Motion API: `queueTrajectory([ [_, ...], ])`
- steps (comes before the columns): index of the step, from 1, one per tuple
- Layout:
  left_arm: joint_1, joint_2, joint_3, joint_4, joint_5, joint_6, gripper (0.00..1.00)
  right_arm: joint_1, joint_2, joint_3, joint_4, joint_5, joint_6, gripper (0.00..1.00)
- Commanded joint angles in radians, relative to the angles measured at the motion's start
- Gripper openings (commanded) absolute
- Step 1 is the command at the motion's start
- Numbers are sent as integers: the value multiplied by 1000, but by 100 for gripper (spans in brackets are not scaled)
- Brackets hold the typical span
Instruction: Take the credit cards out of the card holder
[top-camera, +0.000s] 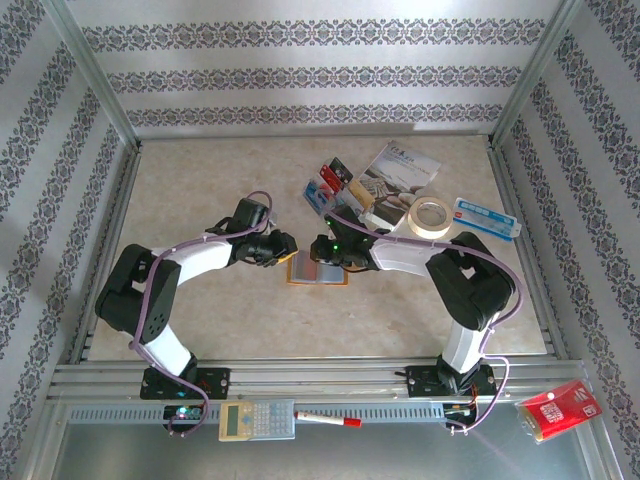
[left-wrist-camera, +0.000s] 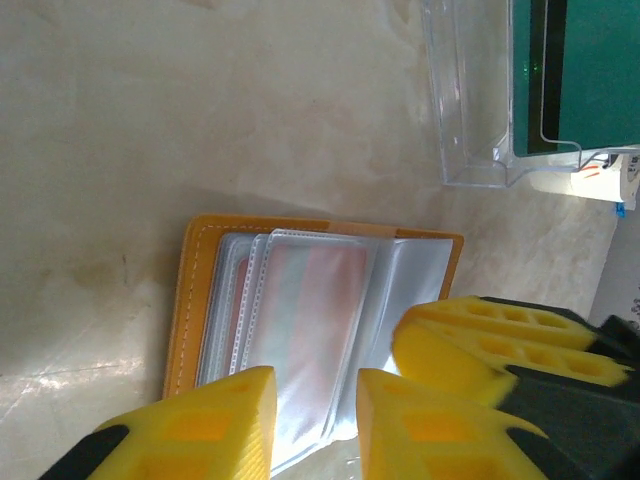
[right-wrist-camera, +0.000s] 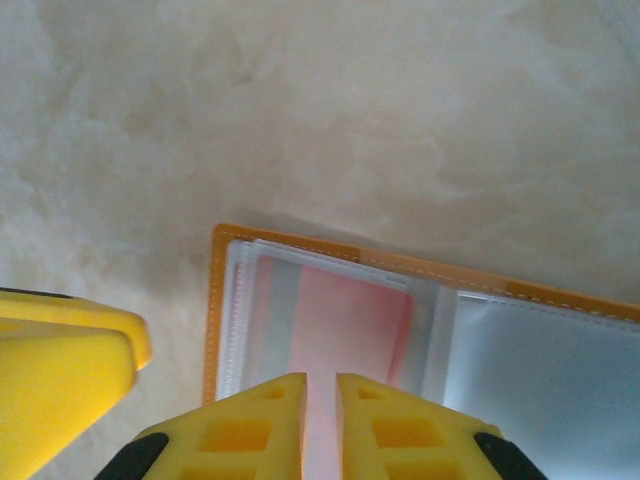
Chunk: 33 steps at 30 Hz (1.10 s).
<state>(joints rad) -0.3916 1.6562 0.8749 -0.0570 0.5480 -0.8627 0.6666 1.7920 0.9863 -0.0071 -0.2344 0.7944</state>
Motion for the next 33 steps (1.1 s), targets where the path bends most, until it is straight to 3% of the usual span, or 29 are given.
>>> queueTrajectory([
  [1,-5,28,37,-33,18,22,25,-21,19,13,33,-38,36,16],
  [10,-17,80,72,-61,13,37,21,-34,48,-1,35,-62,44,14],
  [14,-17,75,77,-91,-11,52,21,-8,47,37,-78,0,-34,22],
  [22,10,33,73,-167,-86,97,23,99,29,162,-366,275,-229,36],
  [26,26,28,51,-143,-63,79,23,116,61,200,-435,298,-266,43],
  [33,28,27,38,-131,-17,75,24,119,120,228,-481,278,-273,46],
])
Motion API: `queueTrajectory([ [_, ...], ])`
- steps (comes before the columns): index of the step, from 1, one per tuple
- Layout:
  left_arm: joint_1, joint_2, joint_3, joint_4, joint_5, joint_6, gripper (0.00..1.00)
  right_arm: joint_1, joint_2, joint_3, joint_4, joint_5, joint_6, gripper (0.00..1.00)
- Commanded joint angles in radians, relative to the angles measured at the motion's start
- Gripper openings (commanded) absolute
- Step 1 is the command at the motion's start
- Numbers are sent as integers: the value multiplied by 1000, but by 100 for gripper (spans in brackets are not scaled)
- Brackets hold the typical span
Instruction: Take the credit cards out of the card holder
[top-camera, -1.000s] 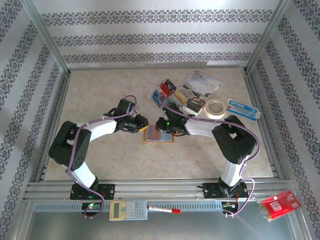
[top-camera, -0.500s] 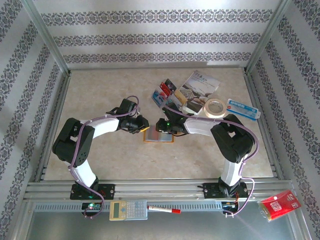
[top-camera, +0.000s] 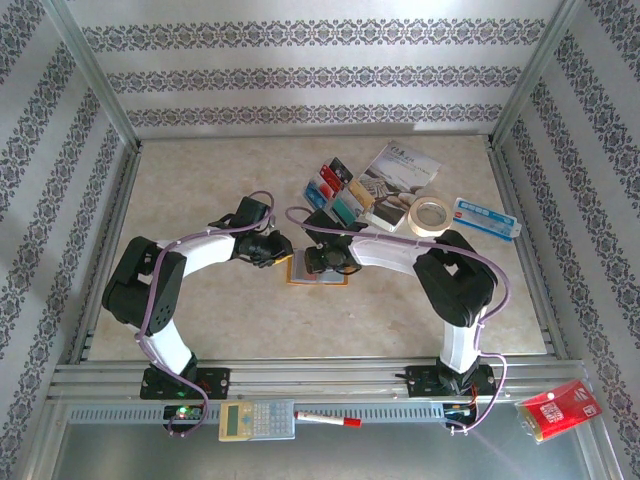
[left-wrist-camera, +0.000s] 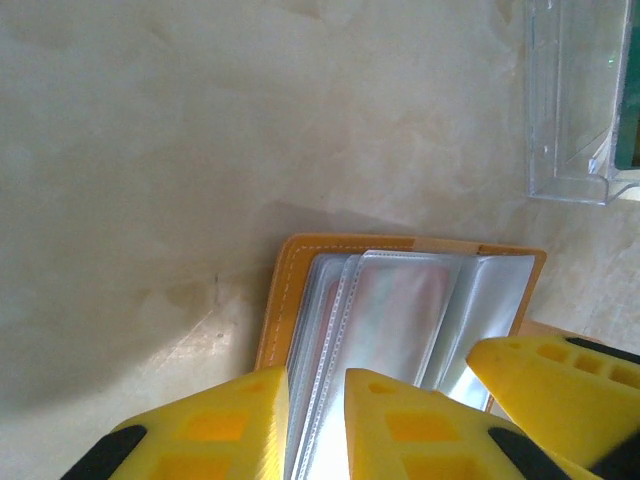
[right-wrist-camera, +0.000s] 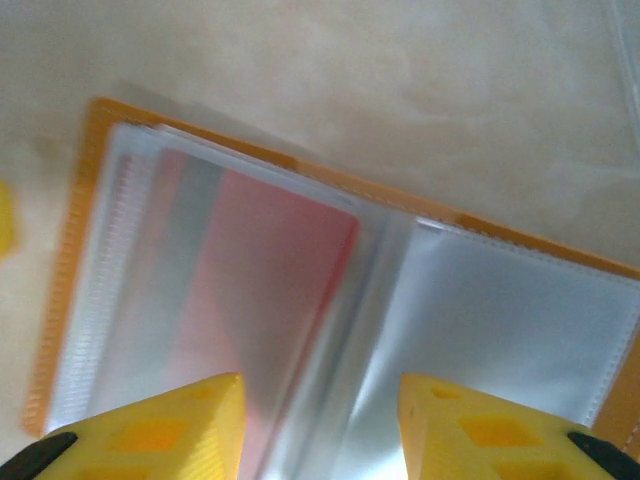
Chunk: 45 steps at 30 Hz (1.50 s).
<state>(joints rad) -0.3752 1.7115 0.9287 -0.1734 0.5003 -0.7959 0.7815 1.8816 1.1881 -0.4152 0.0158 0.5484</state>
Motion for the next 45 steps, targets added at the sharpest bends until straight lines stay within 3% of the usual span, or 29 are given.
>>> queueTrajectory([
  [1,12,-29,-20,-12,48,9,24,4,38,30,-81,25,-26,46],
  [8,8,-61,-45,-56,91,33,25,4,81,29,-112,23,-14,43],
  [16,-23,-52,-53,-50,122,30,25,0,135,22,-129,57,-1,31],
  [31,-54,14,-10,-27,140,15,25,-19,129,-2,-103,41,-1,29],
  [45,-55,50,-2,-67,88,34,27,-21,131,-6,-90,25,-2,28],
])
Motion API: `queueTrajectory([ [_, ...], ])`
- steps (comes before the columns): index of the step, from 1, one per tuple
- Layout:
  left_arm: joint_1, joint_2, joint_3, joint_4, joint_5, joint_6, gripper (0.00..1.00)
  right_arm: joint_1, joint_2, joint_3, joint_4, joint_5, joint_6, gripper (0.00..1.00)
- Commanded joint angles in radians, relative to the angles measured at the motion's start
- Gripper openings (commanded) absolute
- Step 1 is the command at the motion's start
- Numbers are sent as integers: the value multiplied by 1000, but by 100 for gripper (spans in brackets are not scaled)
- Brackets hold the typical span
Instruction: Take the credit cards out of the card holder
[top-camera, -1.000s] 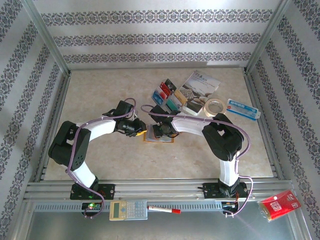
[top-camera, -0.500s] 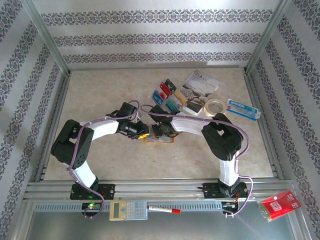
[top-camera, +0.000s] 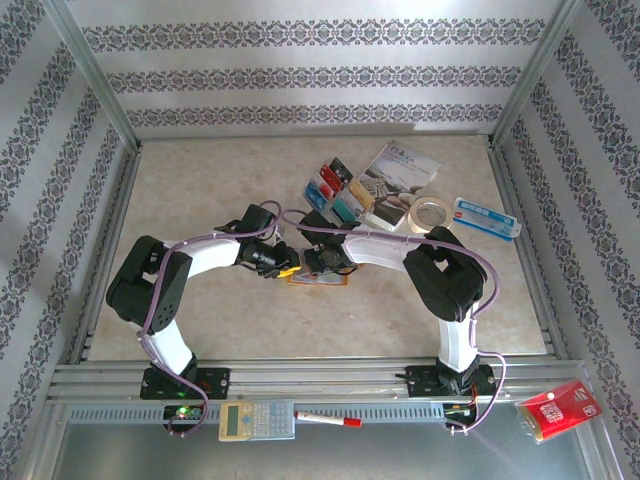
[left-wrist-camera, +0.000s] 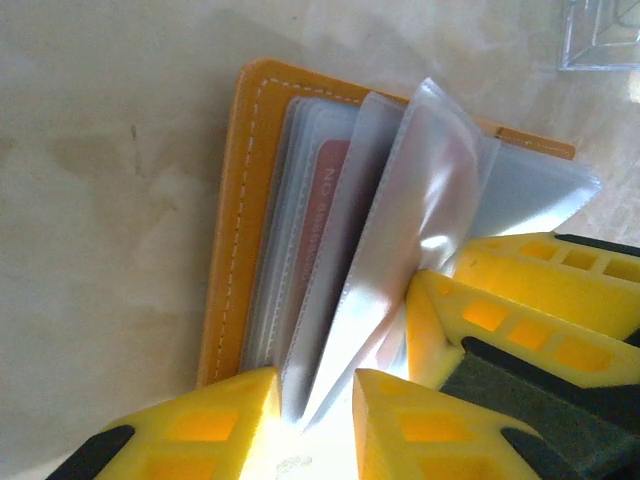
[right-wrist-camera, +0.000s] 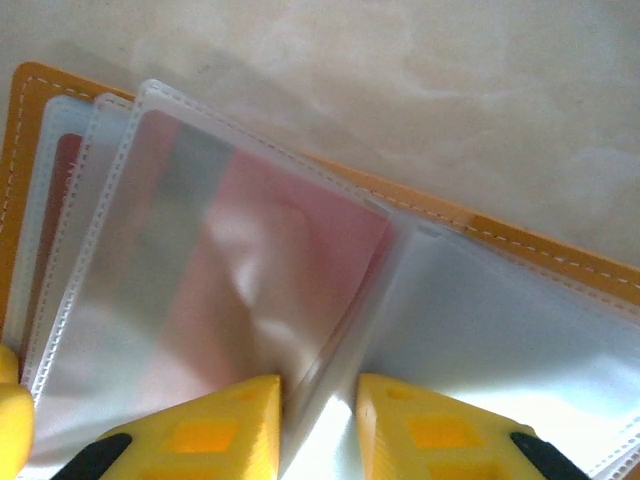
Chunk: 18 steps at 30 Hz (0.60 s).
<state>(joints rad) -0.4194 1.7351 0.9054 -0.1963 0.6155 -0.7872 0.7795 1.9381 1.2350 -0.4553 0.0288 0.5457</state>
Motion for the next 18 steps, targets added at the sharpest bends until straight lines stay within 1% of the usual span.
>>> queueTrajectory([
  [1,-10,29,22,-39,-22,21,27,-19,74,-54,-49,12,0,28],
  [5,-12,34,23,-17,4,14,25,-21,71,-57,-46,9,2,27],
  [9,-10,17,32,-34,-1,26,23,-23,68,-62,-42,8,2,27],
  [14,-12,0,29,-10,34,19,19,-25,70,-63,-36,4,2,27],
  [18,-14,9,24,11,68,7,18,-26,69,-63,-33,0,6,27],
])
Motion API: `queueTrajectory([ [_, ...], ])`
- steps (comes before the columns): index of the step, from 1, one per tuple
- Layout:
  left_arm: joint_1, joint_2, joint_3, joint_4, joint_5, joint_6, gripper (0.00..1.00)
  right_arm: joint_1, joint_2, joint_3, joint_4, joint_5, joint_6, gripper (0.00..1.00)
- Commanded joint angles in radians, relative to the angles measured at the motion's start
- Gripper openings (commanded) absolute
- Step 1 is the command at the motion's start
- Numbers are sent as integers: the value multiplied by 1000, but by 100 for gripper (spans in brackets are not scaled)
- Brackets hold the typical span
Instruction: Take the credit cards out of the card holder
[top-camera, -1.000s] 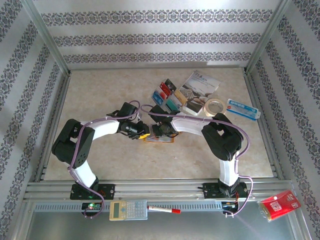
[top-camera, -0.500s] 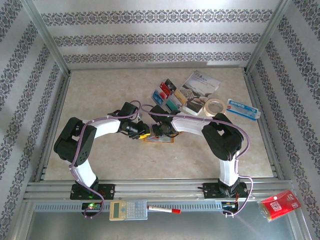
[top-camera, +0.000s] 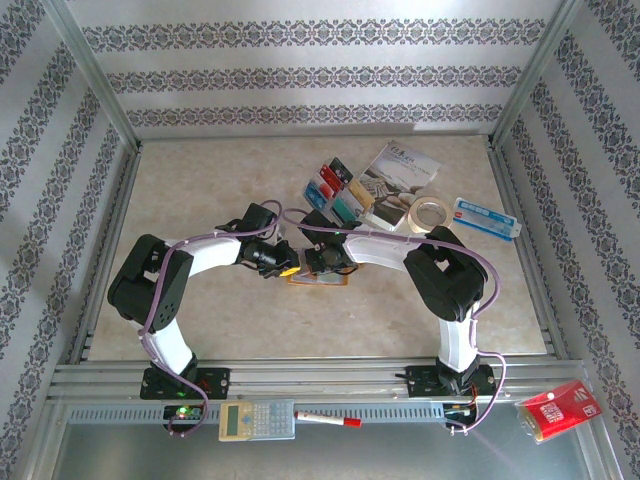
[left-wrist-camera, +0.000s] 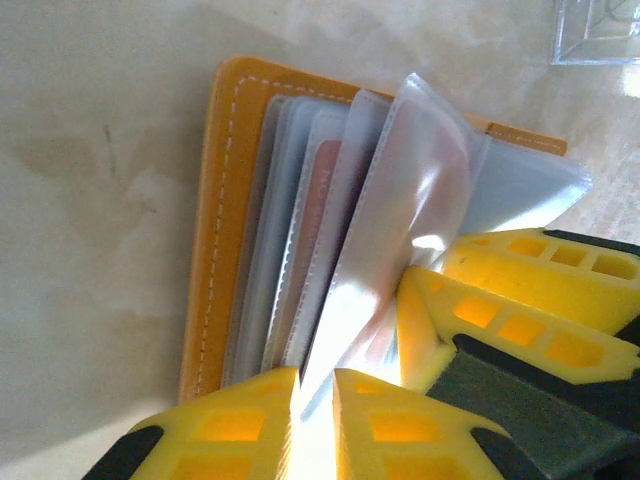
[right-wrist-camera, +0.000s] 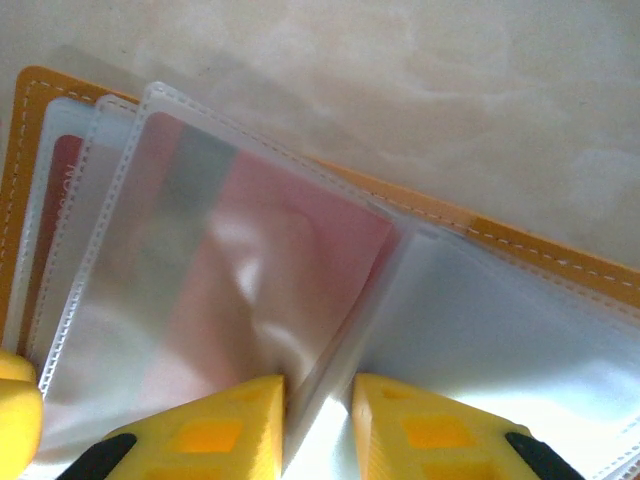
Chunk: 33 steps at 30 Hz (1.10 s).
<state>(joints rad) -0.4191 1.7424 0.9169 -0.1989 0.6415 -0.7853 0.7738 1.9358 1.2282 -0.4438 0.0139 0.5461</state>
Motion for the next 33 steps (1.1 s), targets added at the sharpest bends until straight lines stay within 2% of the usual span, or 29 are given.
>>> queueTrajectory([
  [1,-14,3,13,11,41,7,18,-22,71,-57,-43,12,6,27],
  [6,-14,2,20,-24,2,22,21,-25,71,-63,-38,10,9,26],
  [10,-15,-6,30,-89,-84,44,22,-30,70,-70,-35,12,14,26],
  [14,-15,9,31,-63,-30,34,22,-19,74,-60,-53,55,1,25],
  [19,-27,37,42,-36,38,35,22,-17,78,-54,-53,49,-3,25],
  [26,-37,43,56,-37,37,37,21,-21,74,-56,-46,37,3,25],
  [33,-35,9,55,-33,8,41,20,-51,10,-68,22,-58,29,25],
])
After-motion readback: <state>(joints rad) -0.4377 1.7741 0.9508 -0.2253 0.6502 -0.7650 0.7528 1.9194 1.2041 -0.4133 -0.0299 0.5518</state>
